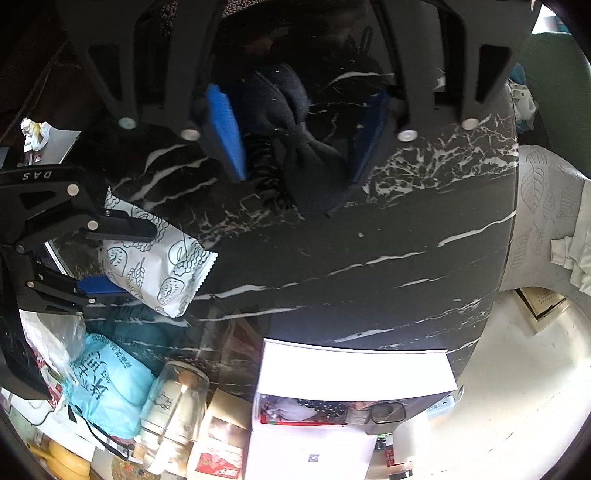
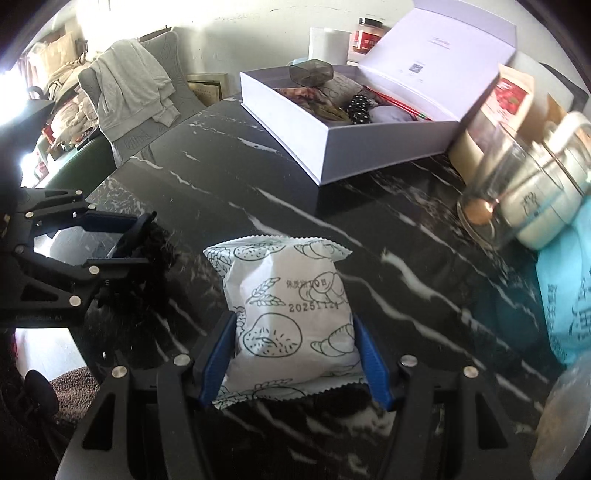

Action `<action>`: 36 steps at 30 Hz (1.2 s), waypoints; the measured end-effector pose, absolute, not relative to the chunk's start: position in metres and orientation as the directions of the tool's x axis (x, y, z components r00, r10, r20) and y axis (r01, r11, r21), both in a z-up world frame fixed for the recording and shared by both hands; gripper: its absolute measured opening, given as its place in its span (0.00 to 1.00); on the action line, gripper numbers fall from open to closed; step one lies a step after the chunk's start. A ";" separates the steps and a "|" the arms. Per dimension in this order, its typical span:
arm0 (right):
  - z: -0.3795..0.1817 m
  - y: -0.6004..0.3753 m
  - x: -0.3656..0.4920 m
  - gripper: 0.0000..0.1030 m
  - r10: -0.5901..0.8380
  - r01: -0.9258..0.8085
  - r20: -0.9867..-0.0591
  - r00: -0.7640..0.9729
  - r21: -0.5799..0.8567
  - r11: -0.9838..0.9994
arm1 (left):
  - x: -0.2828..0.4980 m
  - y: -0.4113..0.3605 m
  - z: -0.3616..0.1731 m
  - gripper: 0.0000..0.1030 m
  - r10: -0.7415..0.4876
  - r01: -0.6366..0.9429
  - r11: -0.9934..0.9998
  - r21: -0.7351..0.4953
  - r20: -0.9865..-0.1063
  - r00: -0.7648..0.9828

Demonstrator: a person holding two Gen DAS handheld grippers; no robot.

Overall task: Organize objects
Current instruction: 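Lift and carry bow cloth with left tool while right tool carries white pack toward box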

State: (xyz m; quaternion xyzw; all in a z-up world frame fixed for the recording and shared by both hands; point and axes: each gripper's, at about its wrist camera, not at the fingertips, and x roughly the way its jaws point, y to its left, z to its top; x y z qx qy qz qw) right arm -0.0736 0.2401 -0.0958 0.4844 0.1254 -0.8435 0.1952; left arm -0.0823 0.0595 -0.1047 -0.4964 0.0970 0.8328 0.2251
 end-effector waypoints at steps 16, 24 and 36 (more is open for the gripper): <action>-0.106 0.236 -0.068 0.75 -0.228 0.467 -0.853 -0.470 -0.021 -0.884 | -0.072 0.064 -0.105 0.49 0.257 -0.474 -0.880 -0.023 -0.863 -0.435; -0.111 0.239 -0.065 0.71 -0.229 0.435 -0.845 -0.483 -0.005 -0.900 | -0.071 0.063 -0.103 0.23 0.275 -0.469 -0.882 -0.044 -0.856 -0.437; -0.103 0.243 -0.061 0.55 -0.291 0.448 -0.828 -0.479 0.055 -0.893 | -0.070 0.061 -0.098 0.18 0.288 -0.453 -0.889 -0.074 -0.859 -0.424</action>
